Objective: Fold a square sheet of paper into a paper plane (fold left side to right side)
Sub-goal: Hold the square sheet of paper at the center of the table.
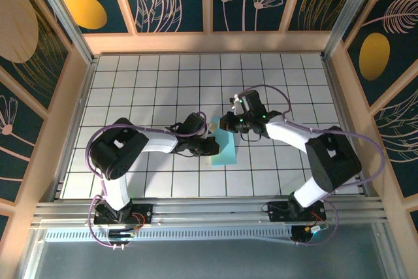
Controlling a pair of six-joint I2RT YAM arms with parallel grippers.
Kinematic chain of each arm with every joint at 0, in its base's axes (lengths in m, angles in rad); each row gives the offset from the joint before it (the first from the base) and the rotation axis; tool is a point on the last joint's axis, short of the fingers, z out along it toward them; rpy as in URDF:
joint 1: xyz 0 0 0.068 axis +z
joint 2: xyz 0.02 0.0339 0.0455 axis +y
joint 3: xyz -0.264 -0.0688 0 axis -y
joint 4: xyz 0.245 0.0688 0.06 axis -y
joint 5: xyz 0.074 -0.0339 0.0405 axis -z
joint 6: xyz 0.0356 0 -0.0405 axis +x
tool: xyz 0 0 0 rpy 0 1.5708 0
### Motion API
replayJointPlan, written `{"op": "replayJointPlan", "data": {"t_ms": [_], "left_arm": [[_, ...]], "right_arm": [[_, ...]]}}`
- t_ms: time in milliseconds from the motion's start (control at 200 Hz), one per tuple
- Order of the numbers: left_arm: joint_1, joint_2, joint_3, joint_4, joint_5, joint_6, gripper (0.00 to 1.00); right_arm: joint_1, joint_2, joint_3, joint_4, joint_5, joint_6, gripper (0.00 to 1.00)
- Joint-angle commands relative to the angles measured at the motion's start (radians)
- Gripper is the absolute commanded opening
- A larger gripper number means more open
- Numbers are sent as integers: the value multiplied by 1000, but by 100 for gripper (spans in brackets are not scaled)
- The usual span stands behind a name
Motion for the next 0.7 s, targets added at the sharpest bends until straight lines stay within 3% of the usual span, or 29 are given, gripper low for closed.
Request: {"op": "replayJointPlan", "data": {"t_ms": [0, 290, 691], "left_arm": [[-4, 7, -24, -51, -51, -2, 0], [-5, 1, -18, -59, -53, 0, 0], [-4, -44, 37, -46, -70, -60, 0]], "right_arm": [[15, -56, -84, -65, 18, 27, 0], [68, -16, -197, 48, -35, 107, 0], [70, 88, -226, -7, -1, 70, 0]]}}
